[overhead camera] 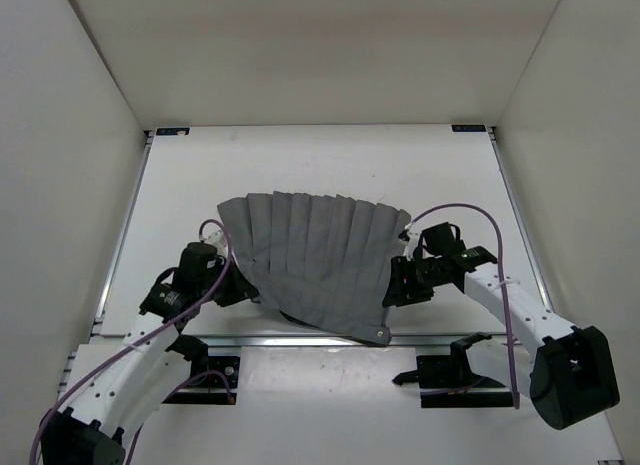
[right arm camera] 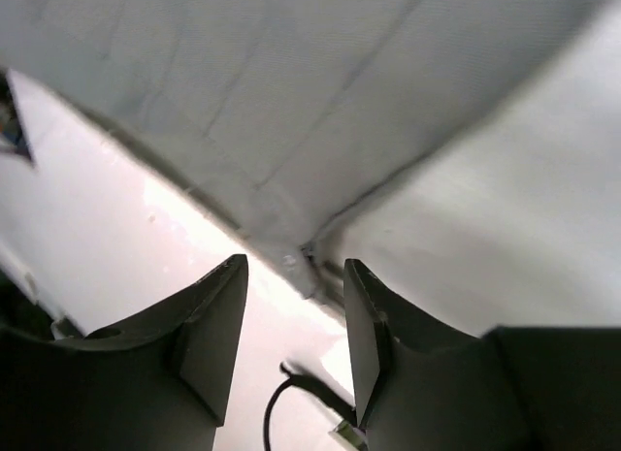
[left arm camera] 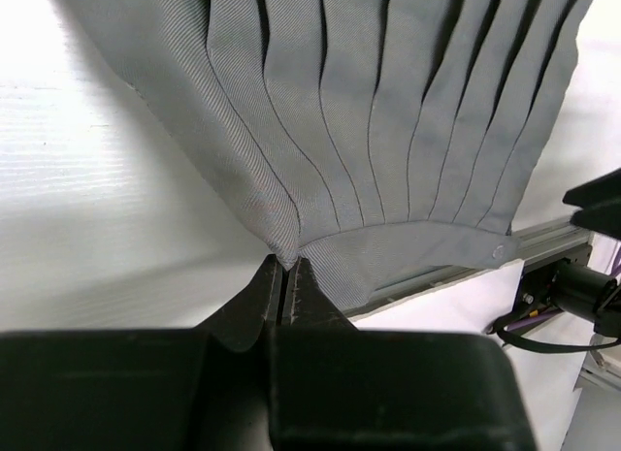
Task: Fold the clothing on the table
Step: Fold the skirt
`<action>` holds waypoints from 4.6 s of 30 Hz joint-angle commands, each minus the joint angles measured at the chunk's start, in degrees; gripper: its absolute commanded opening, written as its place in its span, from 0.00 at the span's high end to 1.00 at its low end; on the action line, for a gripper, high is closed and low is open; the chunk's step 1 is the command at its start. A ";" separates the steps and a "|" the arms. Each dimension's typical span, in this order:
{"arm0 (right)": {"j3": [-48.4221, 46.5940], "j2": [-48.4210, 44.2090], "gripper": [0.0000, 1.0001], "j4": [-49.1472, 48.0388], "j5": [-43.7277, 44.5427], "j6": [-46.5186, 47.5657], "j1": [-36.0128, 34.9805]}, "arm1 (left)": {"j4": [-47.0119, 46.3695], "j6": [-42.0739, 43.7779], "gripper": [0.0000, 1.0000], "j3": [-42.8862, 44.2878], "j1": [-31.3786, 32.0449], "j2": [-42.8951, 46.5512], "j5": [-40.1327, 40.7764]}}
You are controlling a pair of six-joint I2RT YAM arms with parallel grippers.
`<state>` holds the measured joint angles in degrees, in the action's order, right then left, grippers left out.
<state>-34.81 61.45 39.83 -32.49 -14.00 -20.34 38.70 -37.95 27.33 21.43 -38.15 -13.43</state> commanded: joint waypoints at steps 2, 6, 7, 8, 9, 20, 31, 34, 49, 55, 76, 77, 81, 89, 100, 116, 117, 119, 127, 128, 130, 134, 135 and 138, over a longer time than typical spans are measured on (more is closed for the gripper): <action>-0.53 -0.81 0.59 1.38 5.51 -4.08 1.62 | -1.17 -0.01 1.00 -0.26 0.19 1.24 -0.28; 3.07 -3.35 0.59 -0.45 5.87 -12.79 -1.98 | -1.52 -0.80 1.00 -0.96 0.63 2.29 -0.46; 4.21 -4.40 0.60 -0.72 6.12 -14.90 -3.12 | -1.52 -0.54 1.00 -1.14 0.80 2.38 -0.46; 5.61 -4.76 0.59 -1.77 6.30 -17.18 -4.96 | -1.52 -0.80 1.00 -1.23 0.72 2.47 -0.46; 6.24 -5.63 0.60 -2.30 6.39 -17.90 -5.58 | -1.69 -1.07 1.00 -1.40 0.72 2.82 -0.63; 15.64 -8.10 0.67 -10.47 2.26 -25.38 -8.93 | -2.75 -1.33 1.00 -2.90 0.54 3.52 -1.43; 11.09 -10.56 1.00 -6.62 -4.68 -22.22 -7.97 | -0.91 -1.33 1.00 -1.85 0.37 5.28 -1.16; 5.29 -13.10 1.00 -0.31 -8.36 -18.71 -2.72 | 0.06 -1.16 1.00 0.08 -0.24 5.46 -0.63; -23.09 -1.78 1.00 9.37 -13.23 -8.24 9.08 | -2.41 4.29 1.00 23.81 -4.99 -9.83 -0.46; -24.17 -1.68 1.00 9.65 -11.46 -7.10 11.55 | -1.96 4.56 1.00 24.09 -6.14 -9.31 0.25; -36.98 28.89 1.00 -14.42 -13.74 -9.29 17.18 | -30.43 -2.56 0.90 26.00 -13.87 -39.86 -0.90; -37.43 31.51 1.00 -14.96 -13.91 -9.29 17.00 | -30.87 -2.65 0.90 27.41 -13.79 -42.68 -1.07; -43.31 39.78 1.00 -17.07 -13.30 -9.91 17.00 | -33.68 -3.44 0.82 31.46 -15.27 -50.25 -1.42; -53.08 48.77 0.64 -18.65 -5.86 -7.71 16.39 | -39.74 -7.39 0.31 38.76 -19.49 -62.22 -8.17; -30.98 31.30 0.46 -19.95 9.11 -12.53 16.12 | -29.03 1.92 0.34 23.67 -16.34 -46.24 -0.20; -3.08 18.35 0.40 -36.14 9.55 -25.90 14.54 | -29.99 -0.10 0.32 10.46 -13.79 -44.20 10.79; -2.73 18.70 0.40 -37.01 9.90 -25.90 14.36 | -30.52 -0.45 0.32 10.11 -13.87 -44.64 11.32; -2.28 19.40 0.40 -37.55 9.29 -26.17 14.36 | -32.45 -1.51 0.33 8.62 -13.79 -45.08 12.20; -1.66 23.97 0.40 -43.08 10.43 -28.27 13.66 | -37.91 -3.97 0.62 8.00 -13.87 -47.80 14.49; -1.75 25.11 0.40 -42.91 10.69 -28.28 13.75 | -37.82 -3.80 0.66 8.26 -13.87 -48.24 13.53; -2.19 26.87 0.43 -44.22 10.26 -28.71 13.57 | -37.99 -3.70 0.84 8.26 -13.96 -48.68 13.78; -3.25 30.91 0.82 -47.56 8.59 -29.33 13.22 | -37.99 -3.18 1.00 8.97 -13.52 -50.17 12.82; -3.60 31.71 0.97 -47.74 8.67 -29.59 13.31 | -38.17 -2.92 1.00 9.14 -13.61 -50.61 12.82; -3.08 29.35 1.00 -47.92 10.16 -29.16 14.80 | -37.47 -2.04 1.00 10.63 -12.91 -51.14 11.33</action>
<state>-37.01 92.29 -5.69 -24.58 -43.64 -6.44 -0.54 -41.39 36.38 7.57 -88.01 -1.06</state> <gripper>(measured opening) 0.026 0.019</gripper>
